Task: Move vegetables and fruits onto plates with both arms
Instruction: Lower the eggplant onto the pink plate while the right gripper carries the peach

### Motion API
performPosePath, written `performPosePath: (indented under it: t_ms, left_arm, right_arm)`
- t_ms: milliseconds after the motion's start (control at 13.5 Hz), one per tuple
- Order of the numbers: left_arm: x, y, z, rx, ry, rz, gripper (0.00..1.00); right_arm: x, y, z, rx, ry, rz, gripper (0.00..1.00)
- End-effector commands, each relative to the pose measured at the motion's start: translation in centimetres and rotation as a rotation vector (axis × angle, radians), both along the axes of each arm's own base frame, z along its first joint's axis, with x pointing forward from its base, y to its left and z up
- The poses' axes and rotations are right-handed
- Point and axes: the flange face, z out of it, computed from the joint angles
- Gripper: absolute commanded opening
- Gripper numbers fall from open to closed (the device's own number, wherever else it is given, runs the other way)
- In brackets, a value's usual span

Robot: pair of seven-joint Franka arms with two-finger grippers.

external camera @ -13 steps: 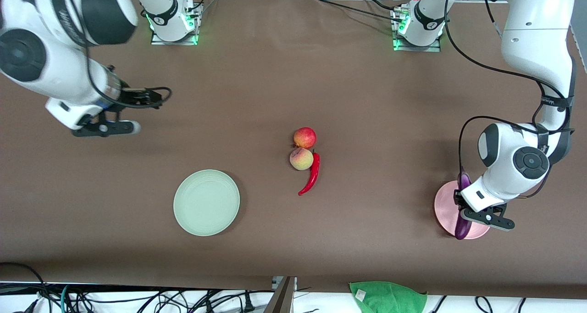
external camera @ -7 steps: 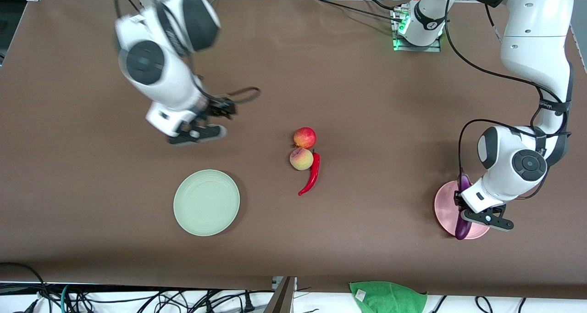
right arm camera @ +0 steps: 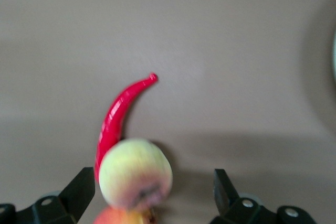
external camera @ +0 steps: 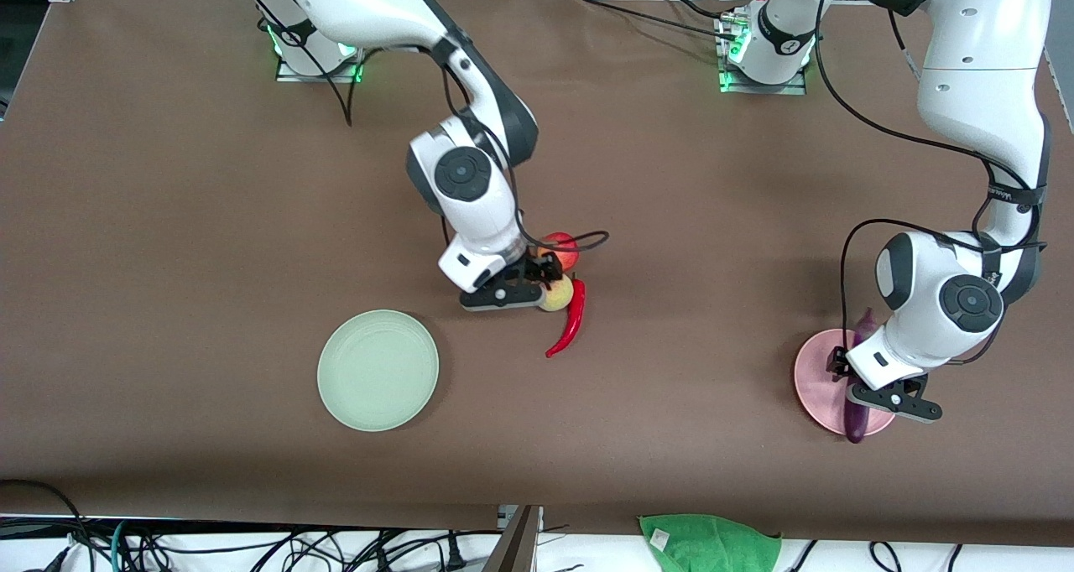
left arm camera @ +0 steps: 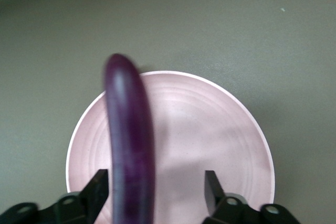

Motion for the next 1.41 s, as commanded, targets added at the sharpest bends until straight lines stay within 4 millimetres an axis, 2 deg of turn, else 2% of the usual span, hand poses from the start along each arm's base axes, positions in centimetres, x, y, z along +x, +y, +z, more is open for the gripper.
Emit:
performPosePath:
  t_ms: [0, 223, 519, 668, 890, 965, 1187, 1261, 1335]
  left_arm:
    - [0.6, 0.2, 0.5, 0.003, -0.011, -0.038, 1.0]
    - [0.7, -1.9, 1.2, -0.086, -0.016, 0.015, 1.0]
    - [0.5, -7.2, 1.8, -0.188, 0.001, 0.091, 1.0]
    - [0.1, -10.0, 1.5, -0.226, 0.013, 0.154, 1.0]
    - [-0.5, -14.2, 1.4, -0.264, 0.028, 0.222, 1.0]
    - [-0.6, -15.1, 1.2, -0.274, 0.033, 0.231, 1.0]
    - [-1.0, -17.0, 1.0, -0.291, 0.04, 0.228, 1.0]
    - [-1.2, -17.8, 0.8, -0.292, 0.043, 0.232, 1.0]
    - [-1.3, -18.3, 0.5, -0.294, 0.047, 0.241, 1.0]
  right_arm:
    - [1.4, 0.8, -1.5, 0.056, -0.063, -0.036, 1.0]
    - [0.1, 2.4, -4.4, 0.056, -0.079, -0.021, 1.0]
    - [-2.0, 4.2, -5.7, 0.032, -0.073, 0.02, 1.0]
    - [-2.3, 3.7, -6.9, 0.011, -0.057, 0.02, 1.0]
    - [-2.0, 3.2, -7.1, 0.008, -0.054, 0.012, 1.0]
    - [-2.3, 3.1, -7.5, 0.001, -0.049, 0.013, 0.95]
    - [-1.7, 2.3, -7.4, -0.002, -0.045, 0.001, 0.42]
    - [-1.2, 1.8, -7.2, 0.001, -0.04, -0.008, 0.29]
    - [-0.3, 0.9, -6.4, 0.004, -0.036, -0.022, 0.23]
